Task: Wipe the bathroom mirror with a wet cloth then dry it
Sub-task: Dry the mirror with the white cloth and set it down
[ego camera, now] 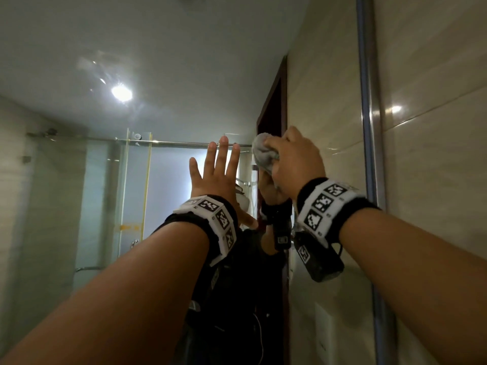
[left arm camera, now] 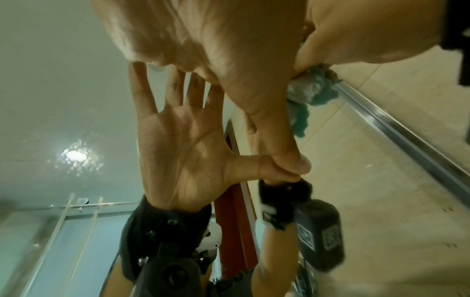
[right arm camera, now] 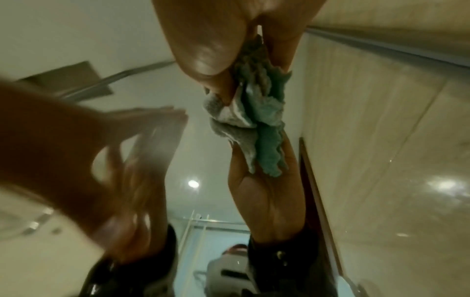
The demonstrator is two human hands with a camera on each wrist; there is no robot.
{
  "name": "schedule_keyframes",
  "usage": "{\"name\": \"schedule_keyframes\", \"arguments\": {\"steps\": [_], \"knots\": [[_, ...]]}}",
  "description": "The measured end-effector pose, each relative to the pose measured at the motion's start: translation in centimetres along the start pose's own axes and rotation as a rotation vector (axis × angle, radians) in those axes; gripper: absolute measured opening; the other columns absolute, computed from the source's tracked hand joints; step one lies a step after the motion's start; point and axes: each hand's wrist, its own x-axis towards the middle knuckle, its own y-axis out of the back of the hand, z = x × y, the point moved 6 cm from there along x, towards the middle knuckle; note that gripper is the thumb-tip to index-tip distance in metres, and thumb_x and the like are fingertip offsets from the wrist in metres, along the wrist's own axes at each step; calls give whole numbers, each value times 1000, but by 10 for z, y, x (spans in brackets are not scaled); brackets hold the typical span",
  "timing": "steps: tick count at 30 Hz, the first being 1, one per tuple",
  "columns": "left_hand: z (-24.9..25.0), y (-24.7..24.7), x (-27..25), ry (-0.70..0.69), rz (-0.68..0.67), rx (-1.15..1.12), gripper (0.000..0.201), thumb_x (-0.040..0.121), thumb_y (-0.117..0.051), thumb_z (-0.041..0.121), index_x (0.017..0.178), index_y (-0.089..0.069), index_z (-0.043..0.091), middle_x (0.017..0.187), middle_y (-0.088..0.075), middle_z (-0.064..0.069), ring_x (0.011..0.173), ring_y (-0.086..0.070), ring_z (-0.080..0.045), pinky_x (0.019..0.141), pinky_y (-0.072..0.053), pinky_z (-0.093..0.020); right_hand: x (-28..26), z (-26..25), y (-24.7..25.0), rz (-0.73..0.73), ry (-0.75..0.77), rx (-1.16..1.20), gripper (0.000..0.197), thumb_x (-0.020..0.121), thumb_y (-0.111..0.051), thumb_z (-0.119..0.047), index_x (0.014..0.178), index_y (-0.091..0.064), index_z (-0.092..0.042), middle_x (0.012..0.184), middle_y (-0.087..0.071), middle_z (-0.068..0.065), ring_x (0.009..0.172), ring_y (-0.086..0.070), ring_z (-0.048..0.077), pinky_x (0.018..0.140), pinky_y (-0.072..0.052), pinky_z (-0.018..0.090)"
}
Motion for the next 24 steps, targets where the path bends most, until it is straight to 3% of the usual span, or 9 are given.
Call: {"name": "schedule_keyframes", "arguments": {"steps": [4, 7, 9, 11, 14, 16, 18, 21, 24], "knots": [[-1, 2, 0, 4, -2, 8, 155, 44, -60, 88, 136, 40, 14, 146, 43, -9, 137, 33, -30, 112, 7, -58, -55, 3, -19, -103, 101, -22, 41, 80, -63, -16, 119, -55, -28, 106, -44, -2, 94, -47, 19, 83, -50, 37], [2, 4, -2, 8, -20, 9, 153, 47, -62, 85, 137, 39, 14, 147, 41, -10, 138, 31, -30, 114, 4, -57, -97, 10, -30, -224, 173, -59, 43, 74, -70, -16, 114, -58, -27, 106, -50, 0, 89, -52, 23, 73, -53, 44], [3, 4, -2, 13, -34, -1, 153, 48, -66, 83, 138, 37, 14, 147, 40, -9, 138, 31, -30, 114, 4, -57, -113, 15, -32, -281, 234, -70, 42, 71, -70, -11, 110, -61, -24, 104, -52, 3, 85, -54, 25, 63, -53, 38], [3, 3, -2, 21, -31, -9, 154, 48, -67, 82, 139, 37, 14, 147, 40, -9, 138, 31, -30, 114, 4, -57, -111, 18, -27, -313, 277, -88, 39, 75, -67, -13, 111, -60, -24, 105, -51, 2, 88, -53, 23, 67, -48, 32], [4, 2, -2, 19, -29, -25, 155, 46, -68, 81, 139, 37, 15, 147, 41, -8, 138, 31, -29, 113, 5, -57, -75, 39, -8, -210, 112, -77, 36, 86, -59, -20, 121, -53, -26, 100, -41, -5, 91, -46, 16, 78, -38, 26], [3, 1, -1, 18, -21, -28, 155, 46, -69, 81, 139, 36, 15, 148, 40, -8, 139, 31, -29, 113, 4, -57, -45, 68, 11, -71, -93, -36, 36, 89, -54, -17, 124, -55, -21, 108, -50, 6, 94, -50, 24, 78, -38, 29], [2, 1, 0, 20, -2, -16, 154, 48, -68, 81, 139, 36, 15, 148, 39, -8, 139, 29, -29, 112, 4, -56, -27, 86, 22, -5, -197, -55, 38, 89, -52, -15, 127, -53, -19, 113, -48, 14, 99, -52, 32, 76, -36, 30], [2, 0, 2, 18, 3, -8, 154, 47, -66, 83, 138, 37, 15, 149, 38, -8, 140, 29, -29, 112, 3, -56, -31, 84, 16, -56, -213, -160, 48, 90, -50, -14, 137, -40, -20, 119, -42, 13, 104, -50, 29, 82, -40, 31], [3, 0, 1, 24, 2, 0, 155, 46, -65, 84, 138, 38, 15, 148, 39, -8, 139, 29, -29, 113, 3, -57, -62, 71, 7, -78, -161, -108, 53, 93, -46, -27, 143, -30, -27, 127, -36, 6, 108, -44, 22, 88, -41, 28]]}}
